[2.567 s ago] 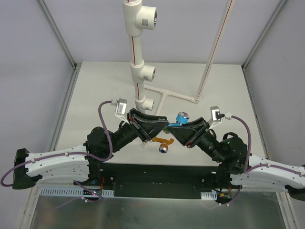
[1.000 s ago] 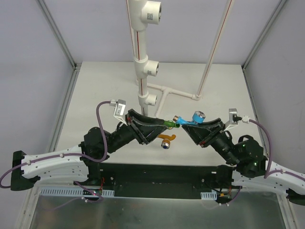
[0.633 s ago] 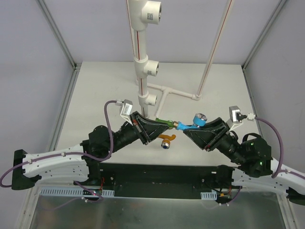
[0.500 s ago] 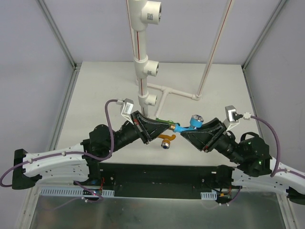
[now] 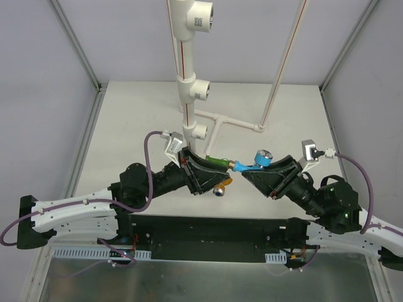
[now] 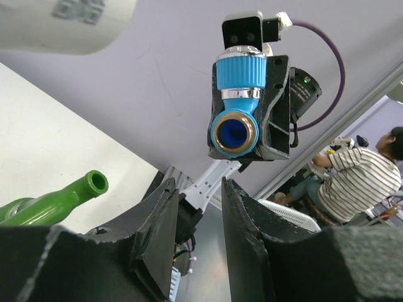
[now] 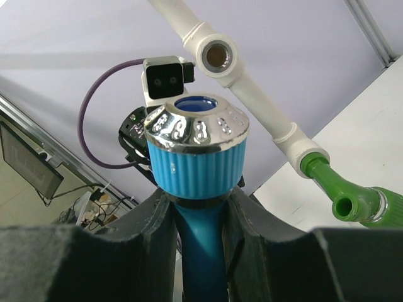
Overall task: Install the water faucets
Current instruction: Adjust the water faucet.
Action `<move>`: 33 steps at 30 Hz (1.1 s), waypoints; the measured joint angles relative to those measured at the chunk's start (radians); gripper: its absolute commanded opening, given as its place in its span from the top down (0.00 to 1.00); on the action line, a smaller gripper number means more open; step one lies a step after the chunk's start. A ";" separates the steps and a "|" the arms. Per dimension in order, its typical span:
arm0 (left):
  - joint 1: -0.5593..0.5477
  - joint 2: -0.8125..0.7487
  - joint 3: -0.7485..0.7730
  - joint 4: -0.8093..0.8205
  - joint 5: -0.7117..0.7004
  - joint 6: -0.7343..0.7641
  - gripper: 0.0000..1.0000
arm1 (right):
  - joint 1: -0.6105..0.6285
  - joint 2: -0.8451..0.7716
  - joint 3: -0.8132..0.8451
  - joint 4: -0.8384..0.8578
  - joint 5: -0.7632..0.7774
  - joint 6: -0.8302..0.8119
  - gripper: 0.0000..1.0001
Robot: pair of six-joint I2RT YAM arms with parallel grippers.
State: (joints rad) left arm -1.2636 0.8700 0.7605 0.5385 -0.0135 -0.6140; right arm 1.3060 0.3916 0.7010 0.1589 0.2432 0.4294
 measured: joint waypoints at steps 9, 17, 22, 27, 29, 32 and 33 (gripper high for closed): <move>0.000 0.026 0.019 0.002 0.037 0.005 0.79 | 0.000 -0.008 0.000 -0.024 0.003 0.008 1.00; 0.000 0.028 0.036 0.002 0.042 0.023 0.80 | 0.000 -0.005 -0.006 -0.033 -0.006 0.039 1.00; 0.000 0.027 0.036 -0.001 0.043 0.030 0.80 | -0.006 -0.005 -0.014 -0.034 -0.015 0.066 1.00; 0.000 0.024 0.039 -0.010 0.050 0.038 0.80 | -0.008 -0.005 -0.026 -0.029 -0.026 0.095 1.00; 0.000 0.023 0.040 -0.014 0.051 0.042 0.80 | -0.009 -0.005 -0.028 -0.028 -0.031 0.106 1.00; 0.000 0.019 0.042 -0.014 0.056 0.050 0.79 | -0.010 -0.005 -0.029 -0.025 -0.043 0.118 1.00; 0.000 0.018 0.043 -0.015 0.056 0.052 0.79 | -0.010 -0.005 -0.031 -0.022 -0.047 0.121 1.00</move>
State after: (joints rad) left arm -1.2636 0.8879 0.8036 0.5236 0.0429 -0.5621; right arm 1.2961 0.3866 0.6704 0.1371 0.1963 0.5507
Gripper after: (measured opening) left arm 0.206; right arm 0.340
